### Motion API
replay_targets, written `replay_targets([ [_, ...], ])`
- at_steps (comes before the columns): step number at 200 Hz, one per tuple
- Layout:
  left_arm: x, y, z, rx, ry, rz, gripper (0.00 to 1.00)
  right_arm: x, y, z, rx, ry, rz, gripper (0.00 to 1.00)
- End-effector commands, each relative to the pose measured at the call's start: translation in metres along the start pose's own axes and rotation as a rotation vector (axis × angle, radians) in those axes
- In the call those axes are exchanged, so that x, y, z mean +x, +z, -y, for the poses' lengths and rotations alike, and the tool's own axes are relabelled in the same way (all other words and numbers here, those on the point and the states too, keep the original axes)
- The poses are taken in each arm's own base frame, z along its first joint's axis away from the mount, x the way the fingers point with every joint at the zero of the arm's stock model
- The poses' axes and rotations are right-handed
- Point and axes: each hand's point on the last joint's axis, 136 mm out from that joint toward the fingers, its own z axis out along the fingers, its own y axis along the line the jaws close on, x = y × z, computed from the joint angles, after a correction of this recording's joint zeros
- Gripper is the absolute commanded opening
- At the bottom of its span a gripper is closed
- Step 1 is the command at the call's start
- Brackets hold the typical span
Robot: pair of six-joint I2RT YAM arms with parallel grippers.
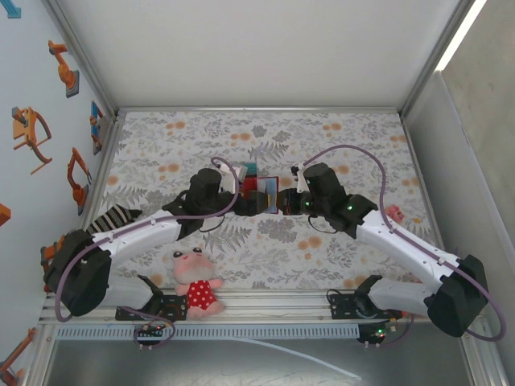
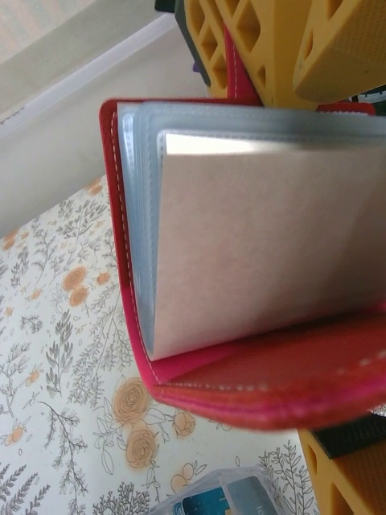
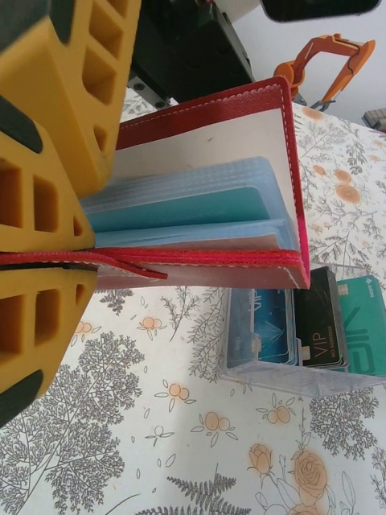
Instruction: Take the credit cards out of the card holder
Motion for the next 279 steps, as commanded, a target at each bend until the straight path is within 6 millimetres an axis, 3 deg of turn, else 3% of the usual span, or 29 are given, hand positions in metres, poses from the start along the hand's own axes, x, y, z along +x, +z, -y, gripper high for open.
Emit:
replay_targets([
  [1,-0.014,0.003,0.008,0.005,0.047,0.03,0.94,-0.016,-0.008,-0.012,-0.007,-0.013,0.044,0.0],
  [35,-0.015,0.003,0.006,-0.012,0.052,0.027,0.92,-0.017,-0.011,-0.011,0.002,-0.013,0.054,0.0],
  [105,-0.013,0.005,0.007,-0.014,0.057,0.016,1.0,-0.019,-0.012,-0.012,0.006,-0.009,0.059,0.0],
  [182,-0.013,0.018,0.006,-0.012,0.059,-0.008,0.97,-0.018,-0.011,-0.005,0.041,-0.013,0.052,0.0],
  [253,-0.011,0.017,0.005,-0.023,0.059,-0.017,1.0,-0.018,-0.018,-0.002,0.06,-0.014,0.07,0.0],
  [279,-0.013,0.016,0.005,-0.027,0.059,-0.014,0.95,-0.019,-0.02,-0.003,0.058,-0.015,0.078,0.0],
])
